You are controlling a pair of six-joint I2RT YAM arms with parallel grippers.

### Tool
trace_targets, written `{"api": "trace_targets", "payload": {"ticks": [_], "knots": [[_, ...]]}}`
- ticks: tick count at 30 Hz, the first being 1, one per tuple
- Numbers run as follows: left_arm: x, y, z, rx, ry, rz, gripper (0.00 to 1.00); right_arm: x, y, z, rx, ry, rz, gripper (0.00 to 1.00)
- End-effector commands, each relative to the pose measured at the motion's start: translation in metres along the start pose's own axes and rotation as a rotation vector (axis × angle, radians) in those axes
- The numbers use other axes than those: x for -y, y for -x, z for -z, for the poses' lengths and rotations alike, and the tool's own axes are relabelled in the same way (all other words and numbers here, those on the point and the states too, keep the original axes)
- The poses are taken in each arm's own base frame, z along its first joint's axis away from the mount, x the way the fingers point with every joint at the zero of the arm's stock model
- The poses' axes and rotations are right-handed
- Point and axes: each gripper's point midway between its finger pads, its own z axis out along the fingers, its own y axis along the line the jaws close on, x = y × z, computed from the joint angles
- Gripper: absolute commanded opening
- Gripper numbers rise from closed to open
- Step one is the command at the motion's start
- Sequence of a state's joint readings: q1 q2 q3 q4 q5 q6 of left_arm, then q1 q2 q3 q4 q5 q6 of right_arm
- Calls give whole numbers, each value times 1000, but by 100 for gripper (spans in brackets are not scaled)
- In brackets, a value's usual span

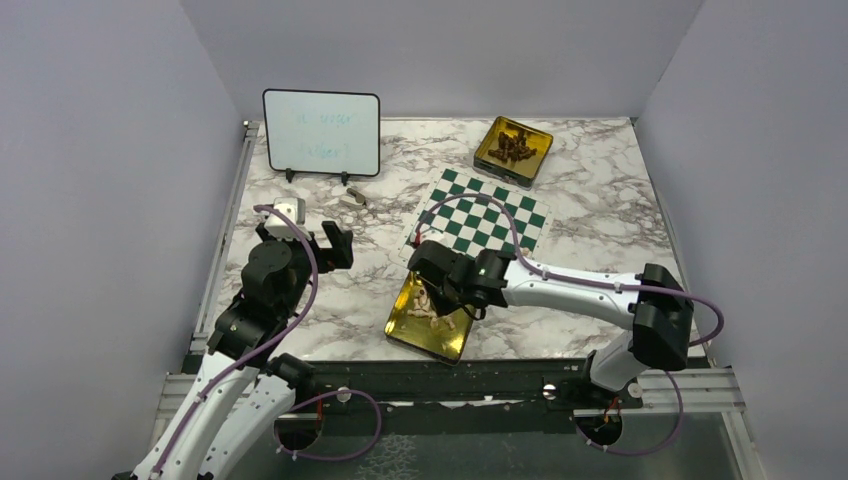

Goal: Set up the chess pieces on the board
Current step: Pick up the chess piece from the storage box, then place the chess piece on the chessboard.

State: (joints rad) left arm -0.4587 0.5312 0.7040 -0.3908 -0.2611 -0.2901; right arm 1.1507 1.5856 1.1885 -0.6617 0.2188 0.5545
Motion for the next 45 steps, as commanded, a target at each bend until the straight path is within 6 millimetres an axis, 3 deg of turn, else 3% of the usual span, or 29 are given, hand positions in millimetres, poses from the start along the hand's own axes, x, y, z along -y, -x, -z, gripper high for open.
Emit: {"api": "trace_targets", "payload": {"ticks": [1,8,14,18,22,33,45], "knots": [[7,-5,-5,-14,-34,-11,99,25,21,15,47,-68,-11,18],[10,-10,-5,-29,-56,-13,99,85,52,24,84,-157,-100,18],[10,-8,-3,-18,-59,-9,99,154,77,31,104,-256,-201,18],[9,-7,-2,-12,-58,-9,99,176,80,28,83,-295,-223,18],[11,-7,-1,-10,-65,-10,99,180,63,15,29,-303,-230,18],[12,-8,-4,-16,-61,-19,99,168,-7,-17,-88,-222,-290,18],[13,-12,-7,-34,-62,-20,99,160,-13,-24,-74,-165,-291,18]]}}
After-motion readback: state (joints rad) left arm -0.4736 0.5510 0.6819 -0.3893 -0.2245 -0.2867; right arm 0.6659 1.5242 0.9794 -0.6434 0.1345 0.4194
